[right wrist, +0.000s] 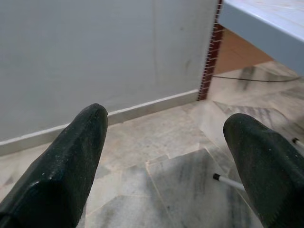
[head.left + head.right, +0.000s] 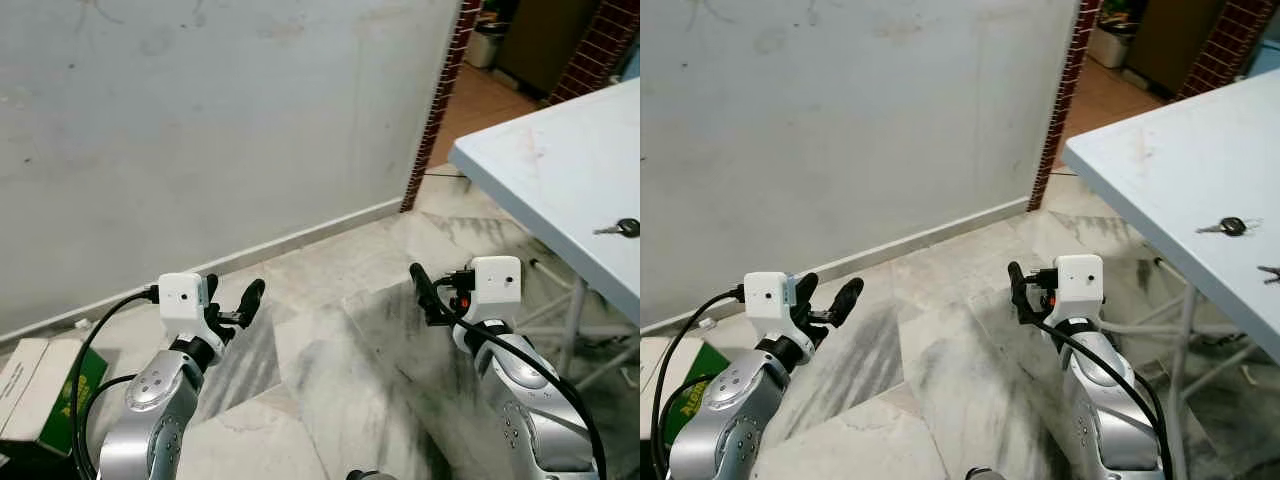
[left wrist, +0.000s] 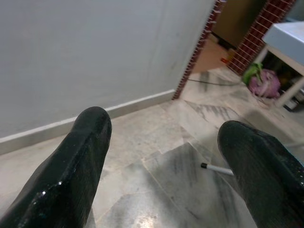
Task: Hang keys on a hook
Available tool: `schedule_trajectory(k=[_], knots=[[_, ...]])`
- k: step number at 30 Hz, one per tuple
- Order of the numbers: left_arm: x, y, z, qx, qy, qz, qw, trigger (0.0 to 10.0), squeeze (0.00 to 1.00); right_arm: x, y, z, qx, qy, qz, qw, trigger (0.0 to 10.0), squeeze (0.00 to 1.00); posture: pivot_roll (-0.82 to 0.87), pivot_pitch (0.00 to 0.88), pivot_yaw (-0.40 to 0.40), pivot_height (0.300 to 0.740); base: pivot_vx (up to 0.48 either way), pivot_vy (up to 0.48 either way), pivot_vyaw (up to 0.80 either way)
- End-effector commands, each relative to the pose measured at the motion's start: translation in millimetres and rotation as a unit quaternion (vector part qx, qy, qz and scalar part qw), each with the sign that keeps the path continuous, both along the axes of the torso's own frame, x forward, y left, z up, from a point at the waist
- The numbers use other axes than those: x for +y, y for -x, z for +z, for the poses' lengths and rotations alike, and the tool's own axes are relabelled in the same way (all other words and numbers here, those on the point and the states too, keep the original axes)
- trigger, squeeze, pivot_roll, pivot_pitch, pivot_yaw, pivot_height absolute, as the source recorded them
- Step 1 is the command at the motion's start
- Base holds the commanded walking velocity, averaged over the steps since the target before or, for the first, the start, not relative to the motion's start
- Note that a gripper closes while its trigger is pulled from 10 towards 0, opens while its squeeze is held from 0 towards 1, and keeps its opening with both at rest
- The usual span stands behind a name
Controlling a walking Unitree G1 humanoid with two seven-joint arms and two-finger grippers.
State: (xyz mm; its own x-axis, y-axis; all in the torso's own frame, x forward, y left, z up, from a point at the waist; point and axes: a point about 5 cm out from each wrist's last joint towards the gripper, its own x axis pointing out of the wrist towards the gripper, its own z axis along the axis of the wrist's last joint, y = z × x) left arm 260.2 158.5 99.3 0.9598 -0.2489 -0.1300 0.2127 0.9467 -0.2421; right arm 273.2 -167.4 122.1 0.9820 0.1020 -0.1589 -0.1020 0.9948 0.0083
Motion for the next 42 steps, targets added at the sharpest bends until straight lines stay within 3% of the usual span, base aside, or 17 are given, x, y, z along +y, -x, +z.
schedule_trajectory(k=[1,24,42], knots=[[2.2,0.5,-0.7,0.005,-0.001,0.002,1.0,10.0,0.0,0.5,-0.6,-1.0,0.002,-0.003,-0.003,1.0,10.0,0.0,-0.08,0.139,0.025,0.74,0.0,0.337,-0.8],[-1.3,0.6,-2.1,0.01,-0.006,-0.011,1.0,10.0,0.0,0.3,0.2,-1.9,0.0,-0.001,-0.009,1.0,10.0,0.0,-0.08,0.132,0.03,0.74,0.0,0.348,-0.75],[-6.3,-0.7,-0.5,0.002,-0.009,-0.024,1.0,10.0,0.0,-1.6,-1.9,-0.2,-0.008,0.006,-0.018,1.0,10.0,0.0,-0.08,0.121,0.03,0.74,0.0,0.062,0.0]])
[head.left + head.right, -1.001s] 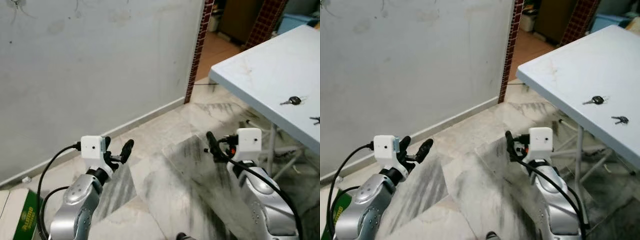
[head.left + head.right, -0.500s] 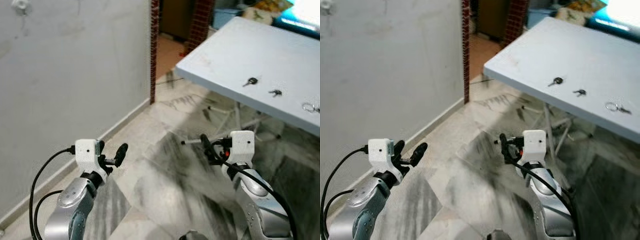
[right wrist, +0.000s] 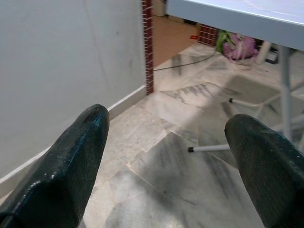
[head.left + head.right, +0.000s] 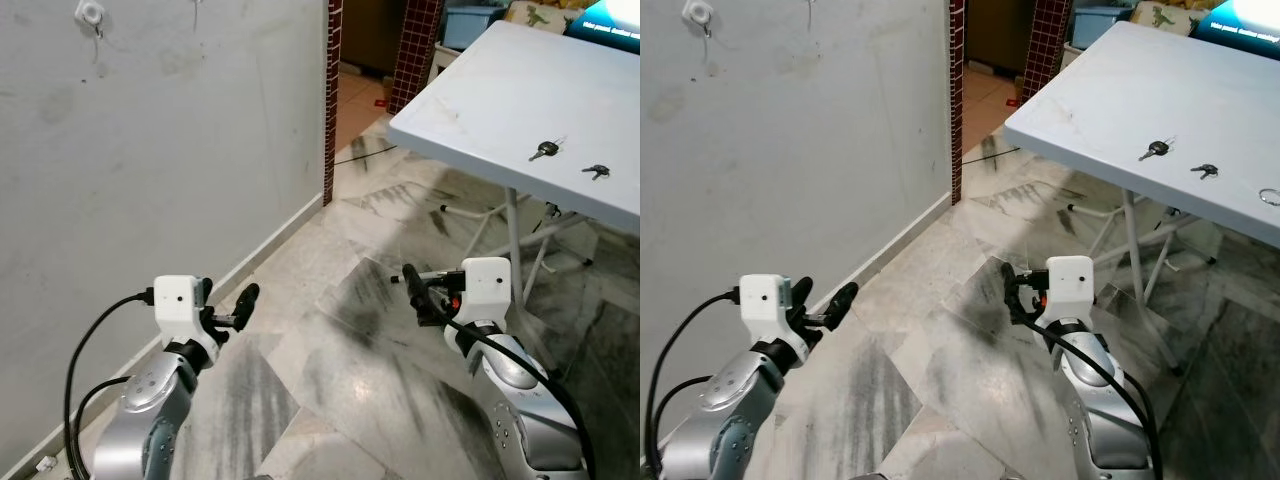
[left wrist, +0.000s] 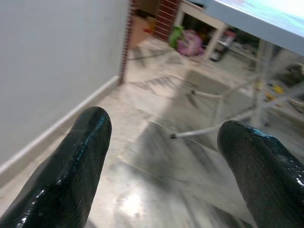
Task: Hang keys on a hook
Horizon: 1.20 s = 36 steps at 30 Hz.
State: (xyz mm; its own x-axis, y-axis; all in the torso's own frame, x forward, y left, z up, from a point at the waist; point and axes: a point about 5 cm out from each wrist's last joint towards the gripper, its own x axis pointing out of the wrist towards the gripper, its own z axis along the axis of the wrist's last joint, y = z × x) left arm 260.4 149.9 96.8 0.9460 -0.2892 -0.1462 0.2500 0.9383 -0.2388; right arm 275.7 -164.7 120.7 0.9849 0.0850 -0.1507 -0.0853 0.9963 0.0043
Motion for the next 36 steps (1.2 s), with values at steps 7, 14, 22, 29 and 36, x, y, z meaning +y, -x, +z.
schedule_trajectory(k=[7,14,22,29,36], knots=[[-0.5,-1.1,3.0,-0.009,-0.006,-0.012,1.0,10.0,0.0,-4.9,0.9,0.6,0.0,0.007,-0.016,1.0,10.0,0.0,-0.08,0.121,0.033,0.74,0.0,0.0,-0.5],[-1.3,-2.0,2.3,-0.008,-0.007,-0.014,1.0,10.0,0.0,-6.6,0.9,0.4,0.0,0.011,-0.018,1.0,10.0,0.0,-0.09,0.12,0.032,0.74,0.0,0.0,-0.77],[-1.6,-3.8,1.6,-0.006,-0.005,-0.016,1.0,10.0,0.0,-5.6,0.9,-0.2,-0.002,0.012,-0.017,1.0,10.0,0.0,-0.09,0.122,0.033,0.74,0.0,0.0,-0.1],[-1.6,-4.5,1.5,-0.007,-0.005,-0.017,1.0,10.0,0.0,-4.9,0.7,-0.1,-0.003,0.012,-0.017,1.0,10.0,0.0,-0.09,0.122,0.033,0.74,0.0,0.0,0.0],[-1.7,-5.0,1.7,-0.008,-0.005,-0.016,1.0,10.0,0.0,-5.1,0.1,-0.1,-0.003,0.013,-0.017,1.0,10.0,0.0,-0.09,0.123,0.033,0.74,0.0,-0.287,0.0]])
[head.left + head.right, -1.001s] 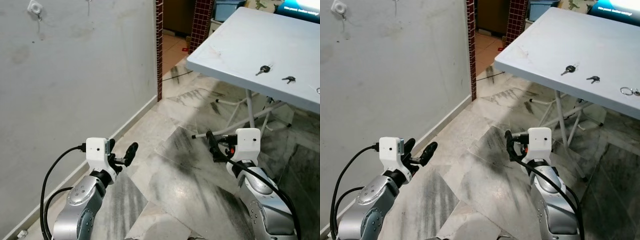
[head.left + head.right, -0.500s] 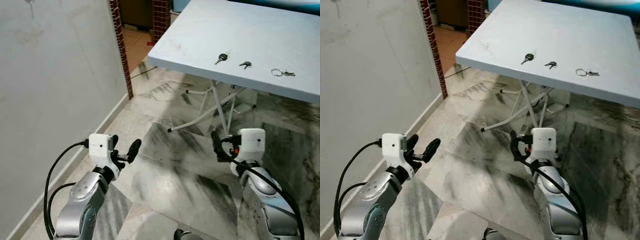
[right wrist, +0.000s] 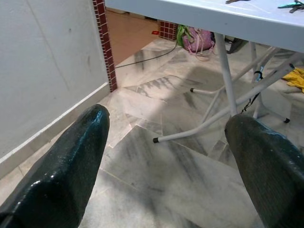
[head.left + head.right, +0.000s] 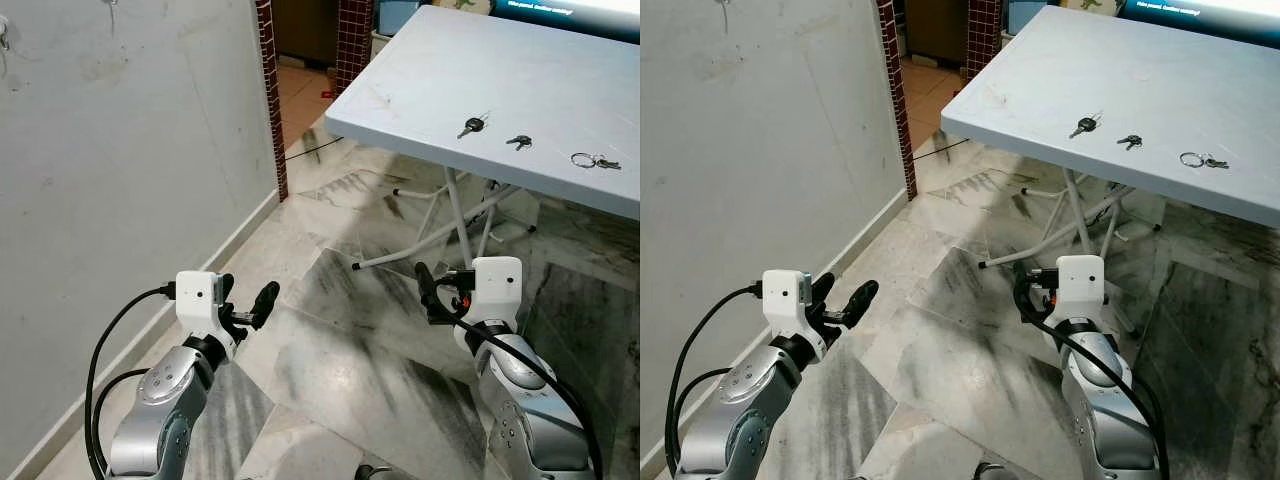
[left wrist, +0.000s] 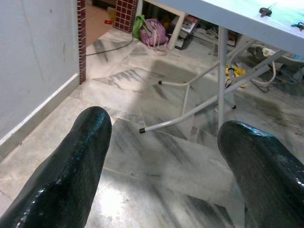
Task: Hang keys on a hook
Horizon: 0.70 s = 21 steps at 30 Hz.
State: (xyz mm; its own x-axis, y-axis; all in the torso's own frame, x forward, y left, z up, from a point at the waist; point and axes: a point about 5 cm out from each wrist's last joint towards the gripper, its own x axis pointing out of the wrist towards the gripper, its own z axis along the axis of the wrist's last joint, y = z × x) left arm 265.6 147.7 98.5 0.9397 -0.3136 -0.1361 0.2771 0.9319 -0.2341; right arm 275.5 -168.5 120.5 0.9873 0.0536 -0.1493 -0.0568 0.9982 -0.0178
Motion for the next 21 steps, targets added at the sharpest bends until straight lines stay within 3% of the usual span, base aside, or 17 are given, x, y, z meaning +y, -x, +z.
schedule_trajectory(k=[1,14,21], knots=[[0.8,-0.2,0.1,-0.002,-0.004,-0.003,1.0,10.0,0.0,-1.1,-0.5,0.0,-0.001,0.002,-0.003,1.0,10.0,0.0,-0.09,0.122,0.033,0.74,0.0,-0.307,0.0],[2.3,-0.3,0.3,-0.003,-0.004,0.002,1.0,10.0,0.0,2.2,0.9,-2.4,0.001,-0.001,-0.001,1.0,10.0,0.0,-0.09,0.121,0.035,0.74,0.0,-0.448,0.0],[4.2,-1.6,1.3,-0.006,-0.008,0.0,1.0,10.0,0.0,-5.9,-6.2,3.0,-0.008,0.007,-0.011,1.0,10.0,0.0,-0.09,0.118,0.034,0.74,0.0,-0.365,0.0]])
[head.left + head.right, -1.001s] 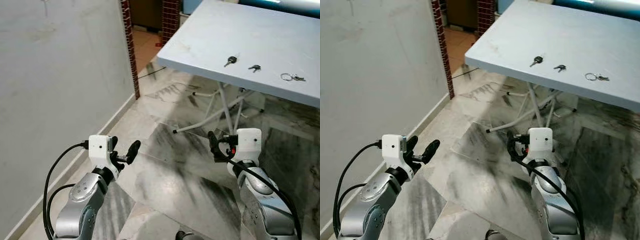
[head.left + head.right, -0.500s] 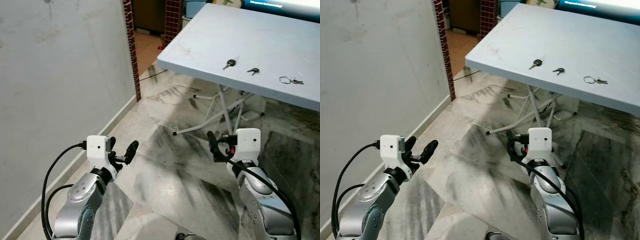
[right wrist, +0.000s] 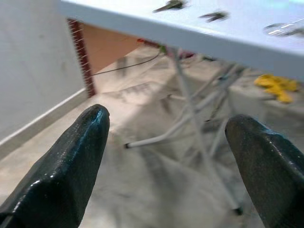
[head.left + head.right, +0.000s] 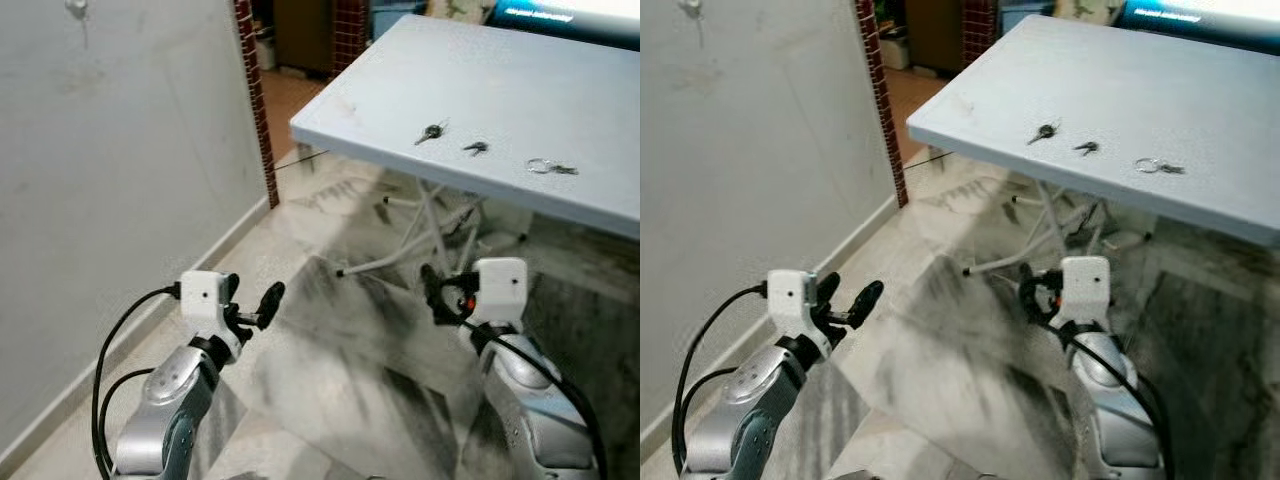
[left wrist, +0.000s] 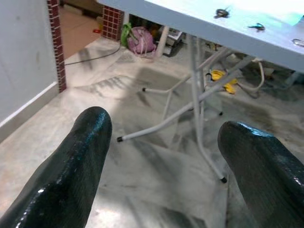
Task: Hang keys on a hook
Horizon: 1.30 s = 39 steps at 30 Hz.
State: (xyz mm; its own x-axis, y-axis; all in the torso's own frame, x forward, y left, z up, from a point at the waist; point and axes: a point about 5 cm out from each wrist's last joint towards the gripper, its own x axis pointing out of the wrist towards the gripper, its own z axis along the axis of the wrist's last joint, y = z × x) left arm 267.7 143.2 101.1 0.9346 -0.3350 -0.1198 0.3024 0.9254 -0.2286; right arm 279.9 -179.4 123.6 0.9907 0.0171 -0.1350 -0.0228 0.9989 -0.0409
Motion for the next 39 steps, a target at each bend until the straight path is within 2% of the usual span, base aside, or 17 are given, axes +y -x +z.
schedule_trajectory(k=[1,10,31,39], knots=[[9.0,0.3,-1,0.002,-0.008,0.012,1.0,10.0,0.0,4.8,-2.0,0,0.0,-0.004,0.005,1.0,10.0,0.0,-0.09,0.117,0.032,0.74,0.0,-0.364,0.0],[9.0,-0.4,-1,-0.001,-0.007,0.015,1.0,10.0,0.0,10.3,-0.4,1,-0.002,-0.005,0.012,1.0,10.0,0.0,-0.09,0.116,0.032,0.74,0.0,-0.359,0.0],[11.4,-5.3,6,-0.014,0.013,0.014,1.0,10.0,0.0,12.4,-2.3,5,-0.01,0.007,0.02,1.0,10.0,0.0,-0.1,0.133,0.03,0.74,0.0,0.0,0.0],[6.5,-3.5,6,-0.015,0.022,0.0,1.0,10.0,0.0,15.6,0.0,5,-0.013,0.016,0.028,0.999,10.0,0.0,-0.11,0.137,0.026,0.74,0.335,0.0,0.0]])
